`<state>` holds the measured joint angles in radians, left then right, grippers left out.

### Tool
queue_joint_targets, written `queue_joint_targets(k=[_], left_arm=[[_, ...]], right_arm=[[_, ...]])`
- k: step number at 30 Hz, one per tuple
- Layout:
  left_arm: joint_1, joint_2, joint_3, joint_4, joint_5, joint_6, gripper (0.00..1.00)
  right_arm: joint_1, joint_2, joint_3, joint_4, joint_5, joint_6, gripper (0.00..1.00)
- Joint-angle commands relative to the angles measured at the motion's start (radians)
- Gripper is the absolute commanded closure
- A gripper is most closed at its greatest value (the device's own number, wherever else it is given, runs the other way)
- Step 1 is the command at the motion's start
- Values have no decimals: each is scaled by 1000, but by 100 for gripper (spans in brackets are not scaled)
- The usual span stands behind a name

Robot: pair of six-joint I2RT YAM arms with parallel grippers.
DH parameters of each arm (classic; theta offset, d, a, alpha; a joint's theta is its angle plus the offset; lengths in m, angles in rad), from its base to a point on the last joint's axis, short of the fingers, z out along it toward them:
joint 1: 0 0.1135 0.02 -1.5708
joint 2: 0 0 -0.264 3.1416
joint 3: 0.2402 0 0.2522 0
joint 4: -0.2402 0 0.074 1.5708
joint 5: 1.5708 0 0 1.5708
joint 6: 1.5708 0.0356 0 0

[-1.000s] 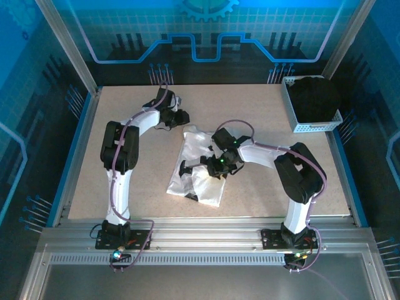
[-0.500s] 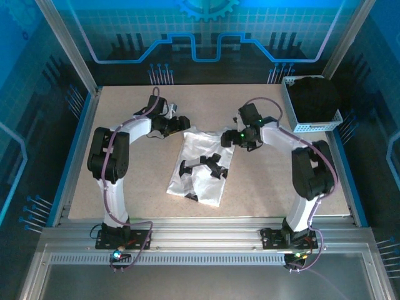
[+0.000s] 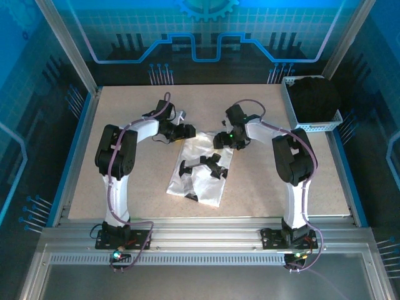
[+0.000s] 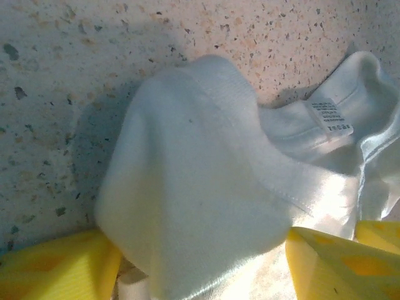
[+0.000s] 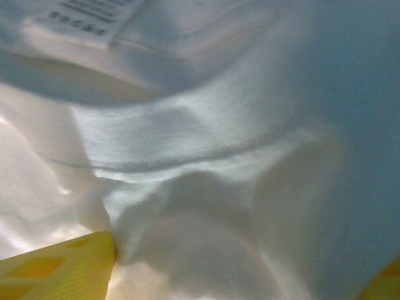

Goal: Fold the inside-out t-shirt

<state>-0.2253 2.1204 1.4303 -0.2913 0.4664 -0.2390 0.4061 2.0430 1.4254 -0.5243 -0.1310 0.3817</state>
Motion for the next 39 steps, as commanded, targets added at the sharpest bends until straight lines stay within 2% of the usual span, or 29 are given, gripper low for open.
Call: queue_joint_targets(k=[1,7,16,20,24,33,39], left_arm=[[-24,43,-5,-61,78,23,38],[-26,46,-7,-44,130,10,57],[-23,54,-6,-32,117,-14,85],[-7,33,-34,10,111,-42,100],[16,-5,-71,57,94,-72,100],[53,-84,-119,207,84,-189,100],[66,-123,40,205,50,-238,100]], right_arm=[[32,30,-3,24,-81,22,29],[32,25,-19,71,-101,49,46],[27,30,-44,139,-99,74,68],[16,15,-71,195,-96,73,86],[5,-21,-109,267,-108,72,100],[-10,-114,-158,428,-154,99,100],[-56,-112,34,359,-152,54,100]])
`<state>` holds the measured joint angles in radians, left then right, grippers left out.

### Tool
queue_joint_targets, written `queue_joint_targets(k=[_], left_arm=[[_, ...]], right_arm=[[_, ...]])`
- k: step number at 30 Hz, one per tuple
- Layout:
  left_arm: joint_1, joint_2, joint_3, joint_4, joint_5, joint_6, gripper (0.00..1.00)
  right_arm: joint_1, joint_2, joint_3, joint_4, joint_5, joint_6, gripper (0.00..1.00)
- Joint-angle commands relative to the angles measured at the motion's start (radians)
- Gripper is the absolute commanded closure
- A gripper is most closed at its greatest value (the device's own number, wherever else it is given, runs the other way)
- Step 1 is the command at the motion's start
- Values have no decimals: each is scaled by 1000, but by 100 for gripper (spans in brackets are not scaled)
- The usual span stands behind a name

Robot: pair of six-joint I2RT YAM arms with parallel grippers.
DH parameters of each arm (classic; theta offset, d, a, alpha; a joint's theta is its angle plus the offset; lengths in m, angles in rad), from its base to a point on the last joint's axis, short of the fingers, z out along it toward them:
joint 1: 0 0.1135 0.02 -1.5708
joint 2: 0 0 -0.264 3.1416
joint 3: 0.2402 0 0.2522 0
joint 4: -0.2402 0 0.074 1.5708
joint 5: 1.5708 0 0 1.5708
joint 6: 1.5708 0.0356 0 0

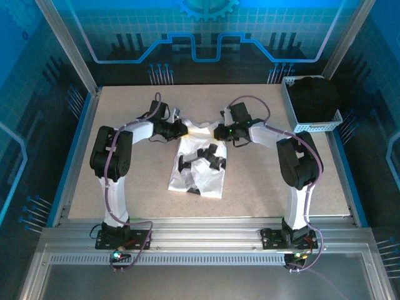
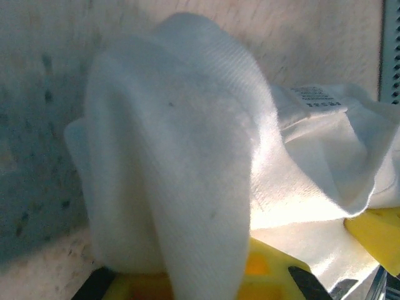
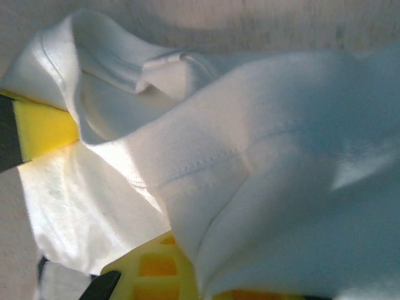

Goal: Fold the inside-out t-shirt

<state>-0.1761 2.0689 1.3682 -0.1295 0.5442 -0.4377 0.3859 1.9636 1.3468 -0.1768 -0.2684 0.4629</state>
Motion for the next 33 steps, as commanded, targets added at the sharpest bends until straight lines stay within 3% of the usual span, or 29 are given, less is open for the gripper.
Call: queue_joint_targets(k=[1,7,10,15,20,24,28,33], left_arm=[[21,-75,150,34,-37,-42,100],[23,-72,469,-54,-51,-46,100],[20,-91,504,-52,-49,-53,100],[5,-172,238,144,-33,-88,100],[-39,-328,-222,428,-11,-180,100],[-109,-500,-491,461,-34,-198,100],[-196,-608,-601,391,-104,-171,100],[-203,-557,-592,383,-152,-130,100]], right_arm=[[-48,-29,170,-7,-12,-43,100],[-88,3,535,-150,-13,-148,100],[-87,-6,573,-167,-19,-178,100],[-79,-79,361,-71,-42,-180,100],[-48,-223,-12,70,-80,-129,100],[2,-367,-255,66,-67,-87,100],[36,-472,-371,-16,-8,-81,100],[39,-437,-334,-83,51,-122,100]])
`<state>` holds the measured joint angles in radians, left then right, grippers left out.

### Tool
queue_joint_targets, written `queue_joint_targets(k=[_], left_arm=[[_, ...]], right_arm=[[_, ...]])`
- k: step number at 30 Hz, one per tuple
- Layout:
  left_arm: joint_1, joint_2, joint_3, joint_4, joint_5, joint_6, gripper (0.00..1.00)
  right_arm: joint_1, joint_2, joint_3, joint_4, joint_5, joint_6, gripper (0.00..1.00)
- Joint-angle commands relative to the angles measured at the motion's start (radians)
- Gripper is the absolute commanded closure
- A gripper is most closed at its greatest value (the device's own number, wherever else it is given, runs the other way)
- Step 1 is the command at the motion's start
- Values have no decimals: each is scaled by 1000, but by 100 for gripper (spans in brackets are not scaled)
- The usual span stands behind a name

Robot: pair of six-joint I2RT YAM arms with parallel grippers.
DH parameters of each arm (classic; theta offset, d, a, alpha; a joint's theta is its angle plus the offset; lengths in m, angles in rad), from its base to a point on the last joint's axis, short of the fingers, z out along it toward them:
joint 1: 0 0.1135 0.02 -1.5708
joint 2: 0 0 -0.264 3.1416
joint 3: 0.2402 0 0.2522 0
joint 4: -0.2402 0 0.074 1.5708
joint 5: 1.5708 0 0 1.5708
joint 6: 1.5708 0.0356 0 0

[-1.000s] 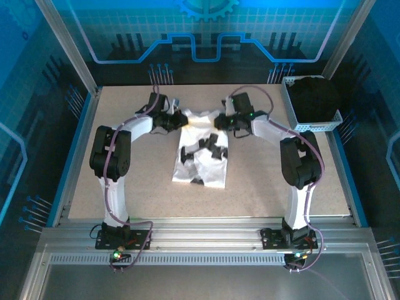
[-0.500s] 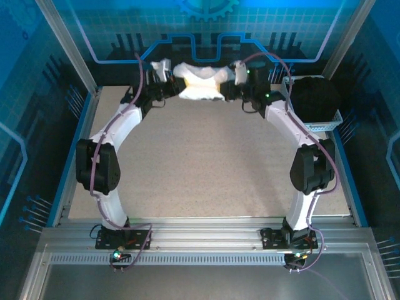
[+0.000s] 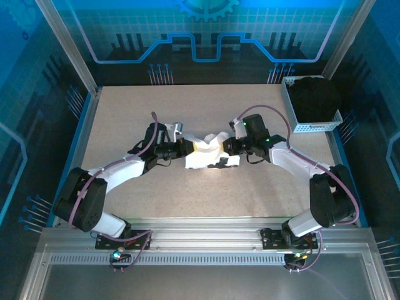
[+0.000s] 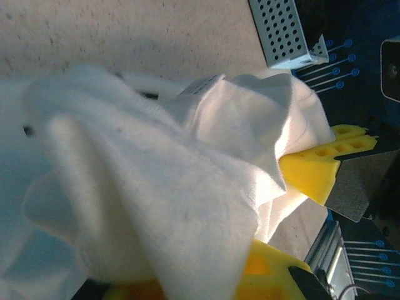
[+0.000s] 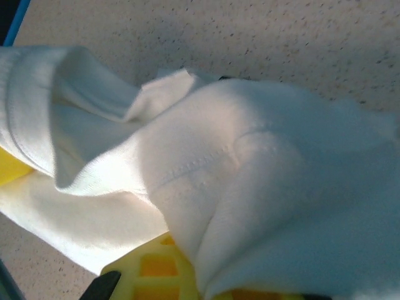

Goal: Fold the inside-out t-shirt

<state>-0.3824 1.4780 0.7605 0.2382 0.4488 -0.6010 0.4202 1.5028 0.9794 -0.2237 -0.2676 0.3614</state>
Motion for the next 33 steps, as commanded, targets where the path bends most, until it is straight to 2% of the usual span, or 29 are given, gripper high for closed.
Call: queue_joint_targets(k=[1,6,12,15,19,22,24,27,29,31,33], left_arm=[[5,61,39,3,-63,54,100],[19,178,146,-79,-124,101,100],[40,347,215,-129,-179,135,99],[64,392,257,-181,-183,126,84],[83,346,277,-276,-237,143,59],[85,267,297,-418,-329,167,49],[81,192,280,-463,-348,165,46],[36,72,225,-424,-316,154,43],[-4,42,201,-340,-232,131,44],[-33,83,209,-255,-148,91,50],[-48,163,249,-237,-93,61,56]], right_arm=[[5,50,55,-49,71,-30,100],[-1,227,202,-123,119,-76,98],[-6,478,405,-280,234,-89,87],[-12,520,456,-358,297,-96,76],[-12,436,470,-417,360,-136,60],[-12,341,456,-465,388,-165,51],[-4,280,431,-473,388,-168,44],[30,218,380,-421,351,-165,42],[38,218,352,-353,263,-144,44],[26,256,344,-281,168,-109,47],[15,311,353,-238,134,-88,51]])
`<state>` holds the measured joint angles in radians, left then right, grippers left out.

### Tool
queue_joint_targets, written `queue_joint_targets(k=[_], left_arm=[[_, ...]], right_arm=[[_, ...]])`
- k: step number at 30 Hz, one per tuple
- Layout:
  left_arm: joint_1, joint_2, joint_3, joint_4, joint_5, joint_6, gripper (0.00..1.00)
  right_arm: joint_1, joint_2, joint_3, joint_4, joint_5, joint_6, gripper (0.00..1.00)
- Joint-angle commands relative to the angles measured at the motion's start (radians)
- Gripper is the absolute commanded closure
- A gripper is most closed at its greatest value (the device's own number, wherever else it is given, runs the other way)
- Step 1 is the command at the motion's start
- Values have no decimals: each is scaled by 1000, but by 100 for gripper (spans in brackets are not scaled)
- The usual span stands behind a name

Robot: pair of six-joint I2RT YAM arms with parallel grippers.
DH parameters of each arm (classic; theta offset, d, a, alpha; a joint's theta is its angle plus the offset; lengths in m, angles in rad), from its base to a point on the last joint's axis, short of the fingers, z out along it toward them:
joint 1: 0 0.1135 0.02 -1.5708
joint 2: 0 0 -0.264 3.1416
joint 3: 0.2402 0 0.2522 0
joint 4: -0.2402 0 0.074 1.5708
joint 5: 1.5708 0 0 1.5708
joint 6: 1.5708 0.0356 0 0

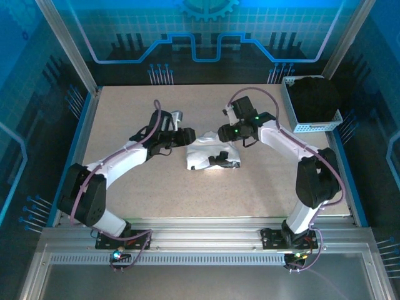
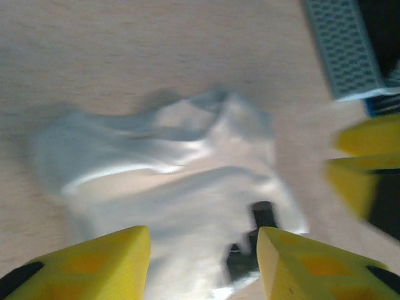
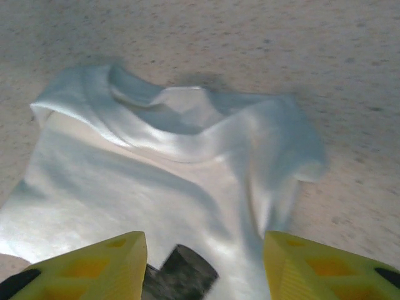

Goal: Fold the inside-out t-shirt

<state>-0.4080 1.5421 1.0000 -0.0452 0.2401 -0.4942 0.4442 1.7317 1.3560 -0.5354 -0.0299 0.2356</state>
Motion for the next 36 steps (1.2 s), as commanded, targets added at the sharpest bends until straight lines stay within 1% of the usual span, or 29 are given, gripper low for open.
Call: queue_joint_targets(k=[1,3,7,9,11,13,15,16,19,23,25,29,31,33,34,36], left_arm=[[-31,140,20,57,133,-55,57],[-41,188,14,70,125,-62,59],[-39,243,-66,76,53,-54,59],[-29,243,-81,52,38,-36,56],[-14,183,-103,54,34,-23,53],[-1,91,-126,48,5,-4,47],[12,29,-143,23,-31,-8,36],[17,25,-142,-1,-49,-17,31],[22,100,-80,-103,-75,-21,24],[16,222,17,-133,-42,-23,20],[2,276,67,-153,-44,-13,18],[-34,344,119,-151,-30,-14,20],[-46,372,129,-125,-2,-26,24],[-52,398,137,-91,38,-40,34],[-52,408,142,-74,55,-46,43],[-52,419,150,-54,63,-46,55]], right_arm=[[-21,113,-19,82,-118,53,53],[-47,163,-19,87,-156,78,55],[-82,235,-48,74,-154,91,56],[-102,235,-52,60,-162,81,56],[-115,179,-70,62,-160,62,55],[-120,101,-90,56,-157,35,51],[-115,32,-116,49,-162,17,48],[-110,-3,-138,56,-163,16,46],[-101,-61,-191,76,-173,30,44],[-96,-76,-218,84,-174,38,43],[-97,-78,-223,81,-171,34,43],[-96,-87,-243,89,-165,36,43],[-96,-92,-252,95,-168,40,43],[-96,-93,-261,98,-165,44,43],[-97,-95,-265,98,-162,43,43],[-98,-102,-269,94,-152,44,43]])
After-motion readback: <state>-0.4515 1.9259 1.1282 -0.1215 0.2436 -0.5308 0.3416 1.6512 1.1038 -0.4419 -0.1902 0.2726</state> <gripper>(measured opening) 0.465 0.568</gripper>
